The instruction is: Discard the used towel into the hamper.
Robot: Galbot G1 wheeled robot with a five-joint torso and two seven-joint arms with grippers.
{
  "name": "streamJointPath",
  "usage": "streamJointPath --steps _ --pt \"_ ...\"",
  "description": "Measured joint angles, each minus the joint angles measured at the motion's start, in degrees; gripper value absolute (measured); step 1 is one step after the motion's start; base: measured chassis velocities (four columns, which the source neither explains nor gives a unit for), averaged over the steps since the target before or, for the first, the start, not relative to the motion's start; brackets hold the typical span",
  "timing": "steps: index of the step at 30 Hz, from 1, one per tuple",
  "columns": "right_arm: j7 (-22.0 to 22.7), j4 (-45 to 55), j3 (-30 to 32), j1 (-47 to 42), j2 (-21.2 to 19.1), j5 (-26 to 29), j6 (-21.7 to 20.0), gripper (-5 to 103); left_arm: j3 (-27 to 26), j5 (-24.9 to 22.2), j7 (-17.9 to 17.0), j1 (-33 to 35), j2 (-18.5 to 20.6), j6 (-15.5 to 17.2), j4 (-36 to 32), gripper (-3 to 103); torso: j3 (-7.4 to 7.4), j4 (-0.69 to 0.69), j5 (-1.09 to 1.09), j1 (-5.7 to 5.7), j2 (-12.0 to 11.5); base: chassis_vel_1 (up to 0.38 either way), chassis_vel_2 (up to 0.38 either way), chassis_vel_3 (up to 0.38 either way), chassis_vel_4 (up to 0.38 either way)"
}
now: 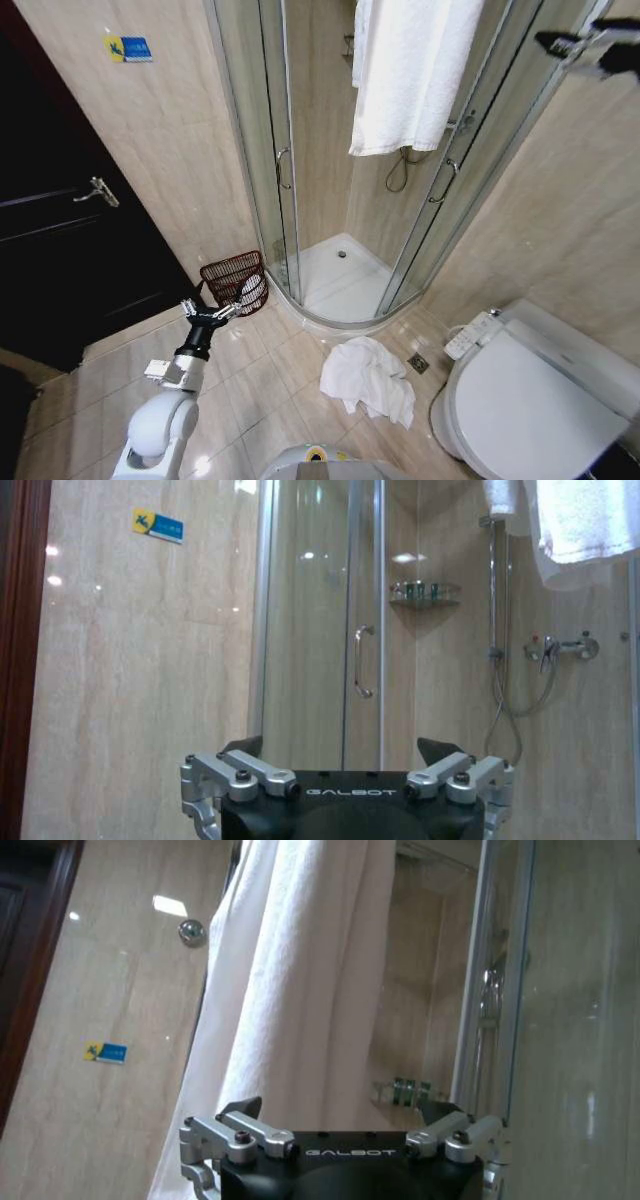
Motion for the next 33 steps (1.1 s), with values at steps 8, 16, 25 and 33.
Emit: streamJointPath --steps 8,16,25,33 --pt "-1.1 -5.5 4.0 -10.9 -6.2 -4.3 6.7 100 0.1 -0.5 0.0 0.1 0.1 -1.4 1.0 100 0.0 0.03 0.08 0.0 0.0 0.0 0.0 0.0 0.0" --pt "-1.4 -12.7 3.5 -14.2 -14.0 -2.8 13.4 100 0.1 -1.3 0.1 -0.4 0.5 -1.8 1.2 100 0.01 0.0 0.02 0.0 0.0 0.0 0.0 0.0 0.0" --pt "-1.7 -25.5 8.1 -21.5 -32.6 5.0 16.2 100 0.9 -1.5 0.2 -0.7 0.6 -2.1 1.6 100 0.0 0.01 -0.01 0.0 0.0 0.0 0.0 0.0 0.0" --pt "2.9 -35.7 16.9 -32.5 -47.1 12.6 17.4 100 1.7 -2.1 0.4 -0.3 0.7 -4.0 4.0 100 0.01 0.04 0.01 0.01 0.0 0.0 0.0 0.0 0.0"
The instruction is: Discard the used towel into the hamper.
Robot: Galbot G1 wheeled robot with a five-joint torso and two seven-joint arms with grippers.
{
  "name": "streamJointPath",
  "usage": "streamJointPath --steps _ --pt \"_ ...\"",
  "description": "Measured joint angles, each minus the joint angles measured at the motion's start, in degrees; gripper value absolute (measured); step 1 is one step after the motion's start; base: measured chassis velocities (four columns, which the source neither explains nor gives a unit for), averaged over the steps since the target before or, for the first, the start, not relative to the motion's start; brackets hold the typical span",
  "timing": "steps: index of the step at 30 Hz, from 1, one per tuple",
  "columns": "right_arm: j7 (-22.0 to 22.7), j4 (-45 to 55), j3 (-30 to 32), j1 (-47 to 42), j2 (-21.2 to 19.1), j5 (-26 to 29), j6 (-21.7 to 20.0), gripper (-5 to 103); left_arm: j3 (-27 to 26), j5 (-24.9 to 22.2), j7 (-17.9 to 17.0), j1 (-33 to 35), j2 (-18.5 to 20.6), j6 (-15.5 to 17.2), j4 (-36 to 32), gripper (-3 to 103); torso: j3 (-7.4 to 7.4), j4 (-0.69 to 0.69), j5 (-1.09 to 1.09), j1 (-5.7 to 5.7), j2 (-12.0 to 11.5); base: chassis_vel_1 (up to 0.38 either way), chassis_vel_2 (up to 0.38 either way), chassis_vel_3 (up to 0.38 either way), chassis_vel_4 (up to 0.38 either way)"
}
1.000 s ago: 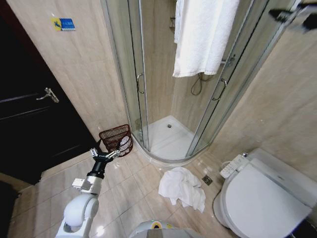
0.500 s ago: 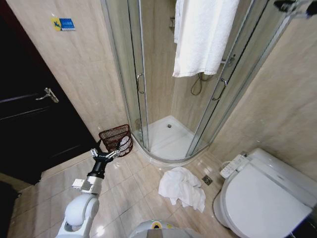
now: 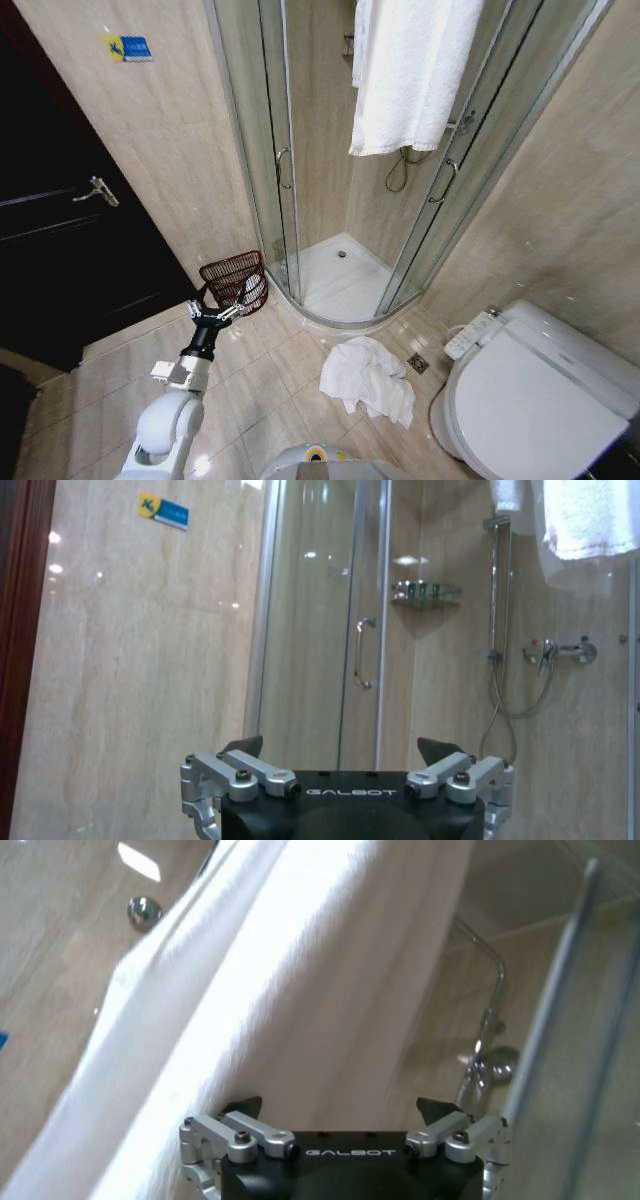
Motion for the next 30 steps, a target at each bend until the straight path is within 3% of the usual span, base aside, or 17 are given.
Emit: streamJointPath --steps 4,14,20,27,30 --pt "1.4 -3.7 2.5 -1.4 -2.7 2.5 -0.1 100 0.5 -0.3 0.1 -0.1 -0.1 -0.8 1.4 100 0.0 -0.02 0.0 0.0 0.0 0.0 0.0 0.0 0.0" --pt "2.6 -2.1 1.0 4.3 -3.1 1.9 -4.2 100 0.6 -1.4 0.1 -1.2 0.1 -1.4 2.8 100 -0.01 -0.06 0.05 -0.01 0.0 0.0 0.0 0.0 0.0" --pt "5.0 -2.6 3.9 6.0 -4.8 4.5 -4.6 100 0.4 -0.6 0.1 -1.4 -0.9 -1.9 3.0 100 -0.01 -0.01 0.0 -0.01 0.0 0.0 0.0 0.0 0.0" --pt "4.2 -5.8 4.3 8.0 -7.2 4.0 -6.8 100 0.7 -0.3 0.1 -1.5 -1.4 -1.8 2.7 100 -0.02 -0.04 0.03 -0.01 0.0 0.0 0.0 0.0 0.0" --pt "5.9 -6.5 5.3 7.2 -8.9 6.0 -7.6 100 1.1 0.8 0.1 -1.9 -1.8 -1.9 3.0 100 -0.02 -0.05 0.03 -0.02 0.0 0.0 0.0 0.0 0.0"
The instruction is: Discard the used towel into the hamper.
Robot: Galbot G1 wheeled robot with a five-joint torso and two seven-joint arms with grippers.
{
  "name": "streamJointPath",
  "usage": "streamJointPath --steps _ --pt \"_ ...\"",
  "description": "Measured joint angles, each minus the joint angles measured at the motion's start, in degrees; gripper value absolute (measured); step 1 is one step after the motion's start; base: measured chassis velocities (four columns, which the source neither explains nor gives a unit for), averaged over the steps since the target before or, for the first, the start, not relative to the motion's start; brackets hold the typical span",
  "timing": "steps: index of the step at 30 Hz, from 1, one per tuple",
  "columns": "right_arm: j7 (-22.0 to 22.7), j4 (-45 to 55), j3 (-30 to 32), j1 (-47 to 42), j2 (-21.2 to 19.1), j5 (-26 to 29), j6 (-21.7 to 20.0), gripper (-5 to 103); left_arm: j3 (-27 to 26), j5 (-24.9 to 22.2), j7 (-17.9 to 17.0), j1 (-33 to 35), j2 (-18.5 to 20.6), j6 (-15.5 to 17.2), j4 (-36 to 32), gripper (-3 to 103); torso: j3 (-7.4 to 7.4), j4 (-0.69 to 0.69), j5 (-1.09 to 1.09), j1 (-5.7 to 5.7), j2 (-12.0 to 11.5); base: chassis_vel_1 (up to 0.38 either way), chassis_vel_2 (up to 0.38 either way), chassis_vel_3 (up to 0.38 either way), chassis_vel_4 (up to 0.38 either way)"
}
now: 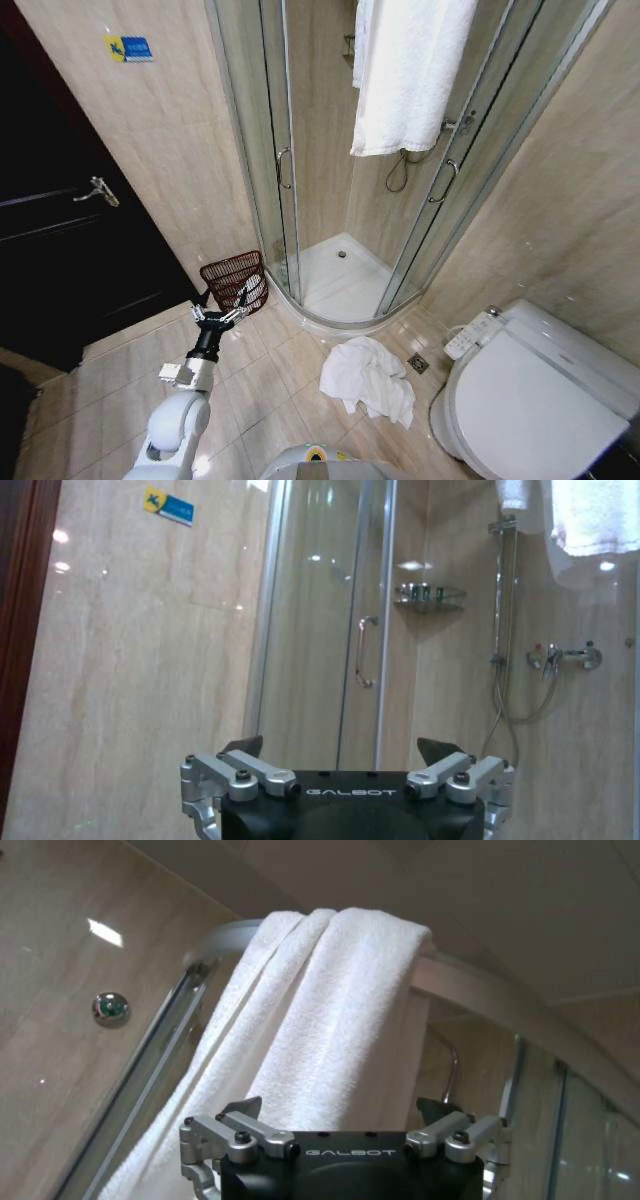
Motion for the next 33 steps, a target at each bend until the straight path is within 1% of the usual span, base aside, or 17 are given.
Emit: streamJointPath --steps 1,3,4,6,7,10,12,13,15,17,20,25,27,29,31,32,33 --pt "0.0 0.0 0.0 0.0 0.0 0.0 0.0 100 0.0 0.0 0.0 0.0 0.0 0.0 0.0 100 0.0 0.0 0.0 0.0 0.0 0.0 0.0 0.0 0.0" --pt "-0.5 -3.6 0.0 -1.8 -2.2 1.0 0.2 100 0.0 0.3 0.0 0.0 -0.2 0.0 0.0 100 0.01 0.03 -0.05 0.01 0.0 0.0 0.0 0.0 0.0" --pt "-1.9 -6.0 -0.4 -2.9 -3.4 1.9 0.6 100 0.0 0.4 0.0 0.1 -0.3 0.0 0.0 100 0.01 0.05 -0.04 0.01 0.0 0.0 0.0 0.0 0.0" --pt "-2.1 -6.5 -0.6 -3.1 -3.7 2.1 0.7 100 0.0 0.4 0.0 0.1 -0.3 0.0 0.0 100 0.01 0.05 -0.04 0.01 0.0 0.0 0.0 0.0 0.0" --pt "-2.8 -9.6 -2.1 -4.8 -5.1 3.1 1.2 100 -0.1 0.4 0.0 0.0 -0.2 -0.1 0.2 100 0.01 0.04 -0.03 0.01 0.0 0.0 0.0 0.0 0.0" --pt "-2.6 -12.4 -3.2 -6.7 -6.2 3.7 1.8 100 -0.2 0.4 0.0 -0.2 0.0 -0.1 0.4 100 0.02 0.03 0.01 0.01 0.0 0.0 0.0 0.0 0.0" --pt "-2.5 -14.2 -3.9 -7.7 -6.7 5.7 1.8 100 0.0 0.5 0.0 -0.5 0.0 -0.1 0.4 100 0.02 0.02 0.02 0.03 0.0 0.0 0.0 0.0 0.0" --pt "-2.5 -14.2 -3.9 -7.7 -6.7 5.7 1.8 100 0.0 0.5 0.0 -0.5 0.0 -0.1 0.4 100 0.02 0.02 0.02 0.03 0.0 0.0 0.0 0.0 0.0" --pt "-2.6 -14.5 -3.7 -8.2 -6.7 8.6 1.9 100 0.3 0.7 0.0 -0.8 -0.3 0.1 0.4 100 0.02 0.01 0.0 0.02 0.0 0.0 0.0 0.0 0.0" --pt "-2.8 -14.3 -3.4 -8.3 -6.5 9.2 2.1 100 0.3 0.8 0.0 -0.8 -0.4 0.2 0.4 100 0.02 0.02 -0.01 0.02 0.0 0.0 0.0 0.0 0.0" --pt "-5.3 -12.7 -3.1 -8.6 -5.6 10.9 3.0 100 0.3 0.8 0.0 -0.6 -0.5 -0.1 0.7 100 0.01 0.01 0.0 0.02 0.0 0.0 0.0 0.0 0.0" --pt "-6.7 -11.4 -3.1 -9.6 -5.3 11.1 3.9 100 0.3 0.9 0.0 -0.3 -0.5 -0.4 1.0 100 0.01 0.01 0.0 0.01 0.0 0.0 0.0 0.0 0.0" --pt "-7.2 -11.4 -3.1 -11.1 -5.6 11.0 5.3 101 0.2 1.0 0.0 -0.3 -0.5 -0.4 0.9 100 0.02 0.04 0.0 0.01 0.0 0.0 0.0 0.0 0.0" --pt "-7.2 -11.7 -2.9 -11.5 -5.9 10.9 5.5 94 0.0 1.0 0.0 -0.3 -0.4 -0.2 0.5 100 0.02 0.04 -0.01 0.02 0.0 0.0 0.0 0.0 0.0" --pt "-7.3 -11.9 -2.8 -11.7 -6.0 11.0 5.5 94 -0.1 1.0 0.0 -0.3 -0.3 0.0 0.2 100 0.02 0.03 -0.01 0.02 0.0 0.0 0.0 0.0 0.0" --pt "-7.3 -12.2 -2.7 -11.7 -6.2 11.0 5.4 86 -0.2 1.0 0.0 -0.3 -0.3 0.2 -0.1 100 0.02 0.02 -0.01 0.02 0.0 0.0 0.0 0.0 0.0" --pt "-7.3 -12.4 -2.7 -11.7 -6.4 11.0 5.3 86 -0.3 1.0 0.0 -0.3 -0.3 0.3 -0.4 100 0.01 0.01 -0.01 0.02 0.0 0.0 0.0 0.0 0.0"
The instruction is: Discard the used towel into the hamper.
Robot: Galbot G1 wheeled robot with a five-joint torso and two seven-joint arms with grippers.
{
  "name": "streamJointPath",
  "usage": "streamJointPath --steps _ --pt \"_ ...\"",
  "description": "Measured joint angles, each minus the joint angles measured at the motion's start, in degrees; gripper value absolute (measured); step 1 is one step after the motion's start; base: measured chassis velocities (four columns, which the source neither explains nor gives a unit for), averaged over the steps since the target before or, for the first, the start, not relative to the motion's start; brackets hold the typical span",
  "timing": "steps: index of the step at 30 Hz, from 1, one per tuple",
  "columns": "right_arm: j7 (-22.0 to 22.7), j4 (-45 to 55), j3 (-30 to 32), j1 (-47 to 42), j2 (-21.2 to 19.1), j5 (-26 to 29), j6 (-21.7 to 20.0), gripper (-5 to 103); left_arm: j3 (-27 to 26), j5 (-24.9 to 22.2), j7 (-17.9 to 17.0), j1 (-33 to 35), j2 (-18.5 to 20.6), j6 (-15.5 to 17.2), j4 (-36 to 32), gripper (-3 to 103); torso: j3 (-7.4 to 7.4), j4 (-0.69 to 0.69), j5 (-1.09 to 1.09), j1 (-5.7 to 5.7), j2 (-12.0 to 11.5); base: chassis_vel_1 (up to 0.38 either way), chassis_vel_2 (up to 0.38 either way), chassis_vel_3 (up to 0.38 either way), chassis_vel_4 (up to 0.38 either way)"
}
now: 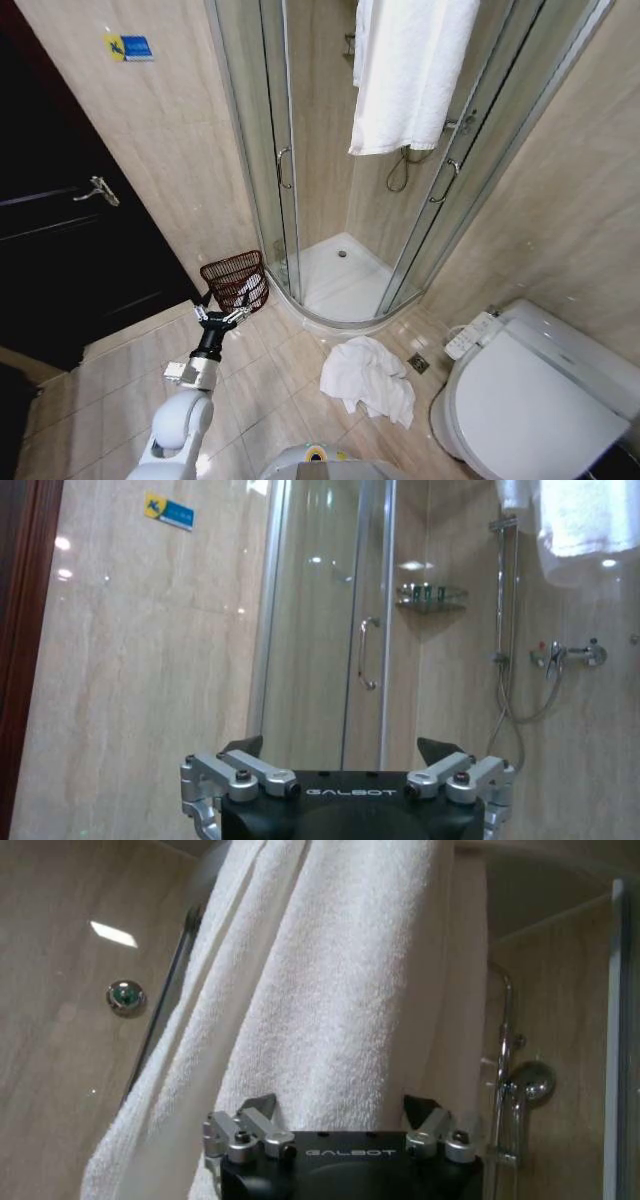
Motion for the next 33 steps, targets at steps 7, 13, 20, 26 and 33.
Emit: streamJointPath --steps 7,13,20,26,33 --pt "-0.1 0.1 0.0 0.2 -0.1 -0.1 -0.2 66 -0.2 0.2 0.0 0.5 -0.2 0.3 -0.9 100 0.0 0.0 0.0 -0.01 0.0 0.0 0.0 0.0 0.0" --pt "0.9 1.0 0.5 0.4 0.2 -0.2 -0.2 50 0.2 0.7 -0.8 0.2 -0.6 0.4 -1.4 100 0.0 0.0 0.0 0.0 0.0 0.0 0.0 0.0 0.0" --pt "1.3 1.0 0.8 0.7 1.0 -0.2 -0.5 30 0.1 0.6 -1.1 0.4 -0.7 0.8 -2.1 100 0.0 0.01 0.01 0.0 0.0 0.0 0.0 0.0 0.0" --pt "1.4 1.2 1.1 1.3 1.3 -0.3 -0.6 15 0.2 0.8 -1.1 0.5 -0.9 0.5 -1.6 100 0.0 0.0 0.01 0.0 0.0 0.0 0.0 0.0 0.0" --pt "2.4 2.6 1.8 3.3 1.8 -0.2 -2.8 3 0.1 0.8 -1.1 0.4 -1.0 0.5 -1.6 100 0.0 0.01 0.0 0.0 0.0 0.0 0.0 0.0 0.0"
